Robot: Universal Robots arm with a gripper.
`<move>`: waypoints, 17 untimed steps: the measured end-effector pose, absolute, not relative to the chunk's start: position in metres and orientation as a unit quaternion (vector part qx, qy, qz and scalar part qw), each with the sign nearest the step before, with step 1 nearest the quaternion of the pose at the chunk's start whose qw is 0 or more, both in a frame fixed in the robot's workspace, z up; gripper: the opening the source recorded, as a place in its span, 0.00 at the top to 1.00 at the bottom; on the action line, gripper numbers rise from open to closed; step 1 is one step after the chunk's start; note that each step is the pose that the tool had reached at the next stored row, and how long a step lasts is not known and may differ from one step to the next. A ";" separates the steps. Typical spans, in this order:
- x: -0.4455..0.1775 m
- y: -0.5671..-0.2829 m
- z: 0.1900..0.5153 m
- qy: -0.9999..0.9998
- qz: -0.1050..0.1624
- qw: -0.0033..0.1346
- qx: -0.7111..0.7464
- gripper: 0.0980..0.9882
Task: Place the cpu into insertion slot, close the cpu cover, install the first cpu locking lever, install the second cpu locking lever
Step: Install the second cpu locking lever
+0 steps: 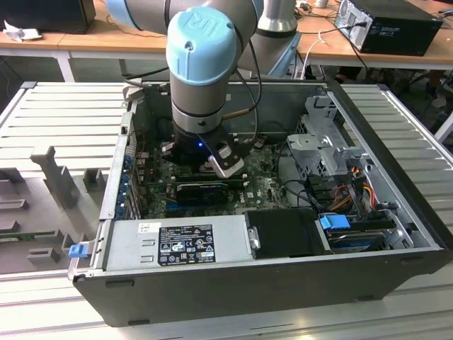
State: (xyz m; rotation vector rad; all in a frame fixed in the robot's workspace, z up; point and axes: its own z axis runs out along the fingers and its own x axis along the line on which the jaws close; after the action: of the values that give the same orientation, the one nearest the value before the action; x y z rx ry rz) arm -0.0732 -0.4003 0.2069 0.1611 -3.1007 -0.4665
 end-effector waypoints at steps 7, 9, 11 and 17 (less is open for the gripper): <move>-0.073 -0.405 0.206 -0.986 -0.156 0.000 0.051 0.99; -0.073 -0.406 0.205 -0.986 -0.160 0.000 0.051 0.99; -0.074 -0.406 0.205 -0.986 -0.162 0.000 0.050 0.99; -0.073 -0.407 0.199 -0.985 -0.169 -0.001 0.045 0.99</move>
State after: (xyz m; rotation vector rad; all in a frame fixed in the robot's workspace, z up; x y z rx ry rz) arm -0.0734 -0.4068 0.1991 0.1417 -3.0953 -0.5318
